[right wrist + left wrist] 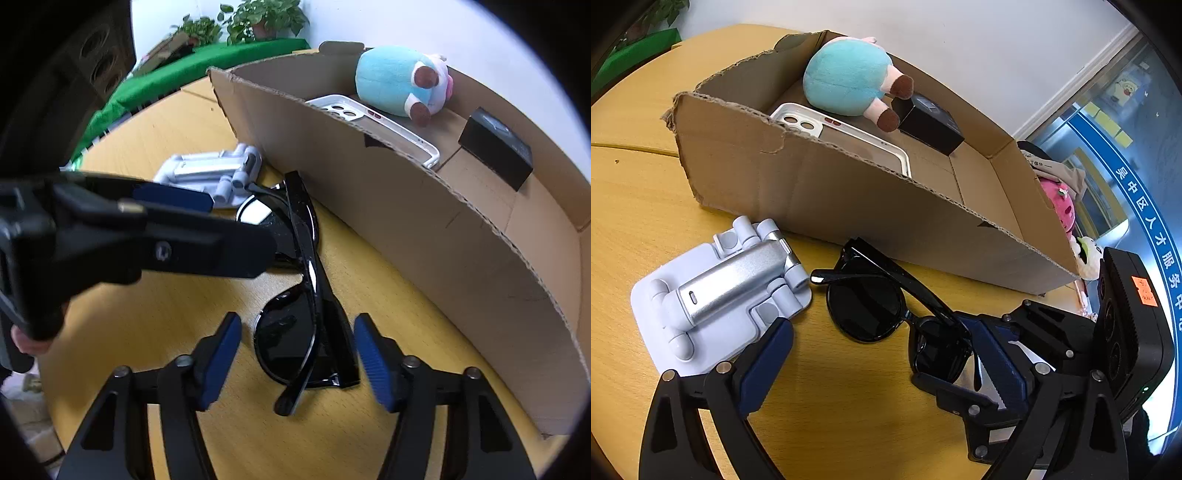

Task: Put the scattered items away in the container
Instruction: 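Move the right gripper down to the black sunglasses, then close the right gripper on the sunglasses frame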

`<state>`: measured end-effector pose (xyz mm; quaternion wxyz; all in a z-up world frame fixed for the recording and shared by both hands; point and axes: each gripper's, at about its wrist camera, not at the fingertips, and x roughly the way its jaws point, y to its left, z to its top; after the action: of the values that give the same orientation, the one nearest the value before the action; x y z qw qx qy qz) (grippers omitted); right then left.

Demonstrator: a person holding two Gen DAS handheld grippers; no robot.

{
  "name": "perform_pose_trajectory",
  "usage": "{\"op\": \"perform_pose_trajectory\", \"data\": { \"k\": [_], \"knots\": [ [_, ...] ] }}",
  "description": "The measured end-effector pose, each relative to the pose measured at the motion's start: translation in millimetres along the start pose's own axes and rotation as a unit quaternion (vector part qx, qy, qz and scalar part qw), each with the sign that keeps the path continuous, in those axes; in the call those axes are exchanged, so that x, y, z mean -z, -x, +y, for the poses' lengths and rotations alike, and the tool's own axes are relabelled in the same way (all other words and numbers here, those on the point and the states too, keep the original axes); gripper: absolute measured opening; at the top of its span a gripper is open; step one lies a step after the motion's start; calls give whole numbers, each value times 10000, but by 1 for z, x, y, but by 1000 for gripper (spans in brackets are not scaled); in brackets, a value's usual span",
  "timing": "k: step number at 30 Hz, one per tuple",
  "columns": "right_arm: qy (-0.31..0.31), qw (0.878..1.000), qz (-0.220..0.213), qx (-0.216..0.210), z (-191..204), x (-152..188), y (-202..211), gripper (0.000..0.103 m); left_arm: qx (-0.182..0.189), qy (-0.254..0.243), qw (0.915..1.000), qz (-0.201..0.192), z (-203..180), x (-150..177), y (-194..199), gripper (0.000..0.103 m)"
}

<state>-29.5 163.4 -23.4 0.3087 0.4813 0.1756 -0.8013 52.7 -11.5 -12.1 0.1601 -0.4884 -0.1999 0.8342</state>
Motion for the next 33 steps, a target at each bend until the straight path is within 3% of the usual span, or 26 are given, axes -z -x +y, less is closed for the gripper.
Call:
{"op": "perform_pose_trajectory", "data": {
  "k": [6,15,18,22,24,25,26,30,33],
  "knots": [
    [-315,9994,-86,64,-2,14,6,55,168,90,9997,181,0,0,-8,99],
    [-1647,9840,-399,-556,-31,32,16,55,771,337,9945,625,-18,-4,-28,96],
    [-1681,9829,-441,-609,-27,31,16,54,729,286,9943,717,-27,-6,-33,90],
    [-1667,9826,-583,-567,-17,31,22,54,609,175,9940,890,-35,-6,-39,61],
    [-1564,9846,-623,-474,-13,29,25,53,603,99,9932,987,-37,-5,-40,56],
    [-1471,9859,-660,-442,-9,27,27,23,603,68,9929,1024,-39,-4,-41,46],
    [-1373,9875,-658,-413,-4,26,29,13,600,40,9928,1036,-40,-3,-42,33],
    [-1146,9912,-628,-220,7,27,33,12,524,-127,9938,970,-46,-5,-36,32],
    [-1297,9886,-685,-344,4,31,40,12,576,-194,9940,906,-51,-7,-31,31]
  ]
}}
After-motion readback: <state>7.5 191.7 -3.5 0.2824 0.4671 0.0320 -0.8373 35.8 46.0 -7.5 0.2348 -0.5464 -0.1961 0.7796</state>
